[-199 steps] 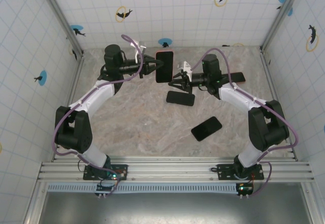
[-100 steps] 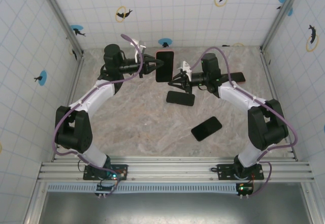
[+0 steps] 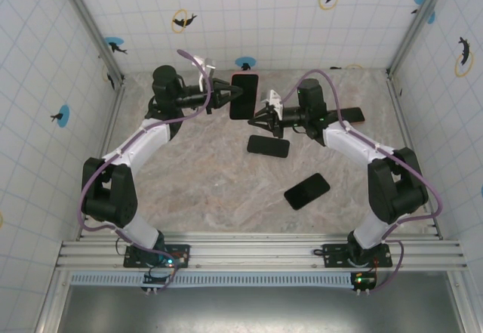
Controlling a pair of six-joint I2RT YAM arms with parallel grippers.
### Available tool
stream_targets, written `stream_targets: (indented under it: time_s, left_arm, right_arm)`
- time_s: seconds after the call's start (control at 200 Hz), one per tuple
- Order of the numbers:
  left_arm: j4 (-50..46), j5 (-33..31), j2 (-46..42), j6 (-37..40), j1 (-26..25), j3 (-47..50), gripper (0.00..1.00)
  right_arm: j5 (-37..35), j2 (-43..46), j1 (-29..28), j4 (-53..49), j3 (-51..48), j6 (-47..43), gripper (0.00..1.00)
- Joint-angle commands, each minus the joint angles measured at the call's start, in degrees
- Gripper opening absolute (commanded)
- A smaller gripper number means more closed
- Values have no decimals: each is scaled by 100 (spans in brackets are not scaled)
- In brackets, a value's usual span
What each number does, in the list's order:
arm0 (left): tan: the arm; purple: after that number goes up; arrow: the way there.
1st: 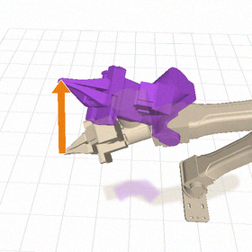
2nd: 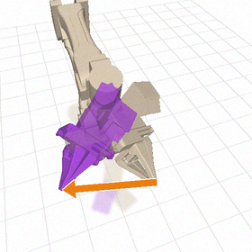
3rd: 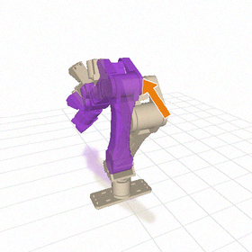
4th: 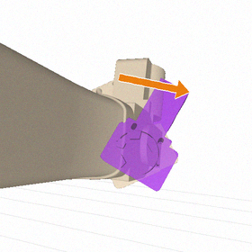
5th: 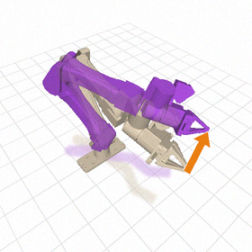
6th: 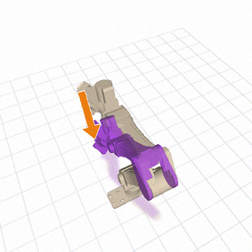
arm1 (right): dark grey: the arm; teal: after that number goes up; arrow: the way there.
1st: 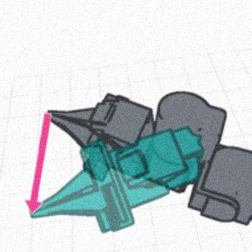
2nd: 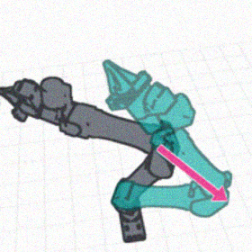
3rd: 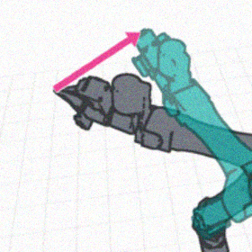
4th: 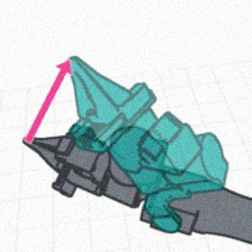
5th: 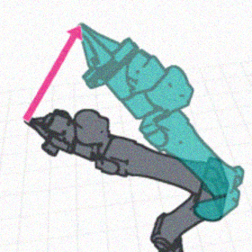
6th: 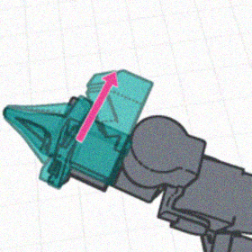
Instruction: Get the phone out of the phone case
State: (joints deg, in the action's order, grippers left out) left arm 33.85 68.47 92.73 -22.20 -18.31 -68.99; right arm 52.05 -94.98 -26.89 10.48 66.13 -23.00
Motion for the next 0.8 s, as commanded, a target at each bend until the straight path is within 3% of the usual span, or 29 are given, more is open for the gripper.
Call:
stream_targets:
  time_s: [0.0, 0.26, 0.465, 0.576, 0.696, 0.796]
  left_arm:
    - [365, 396, -122, -835, -241, 207, 0]
    - [292, 506, -314, -1092, -349, 490, 0]
    - [442, 614, -339, -1241, -371, 457, 0]
    - [-134, 162, -337, -697, -257, 389, 0]
    - [584, -368, -277, -1300, -125, 438, 0]
    - [458, -889, -233, -1601, -40, 348, 0]
  right_arm:
    - [-819, 174, -44, 1332, 10, 65, 10]
    - [-1252, 103, -17, 2255, 58, 351, 8]
    - [-1302, 28, -2, 2251, 157, 302, 8]
    - [-1068, 73, 74, 2572, 16, 789, 8]
    - [-1013, 212, 147, 2520, -265, 993, 10]
    - [-1069, 334, 311, 2647, -496, 1647, 14]
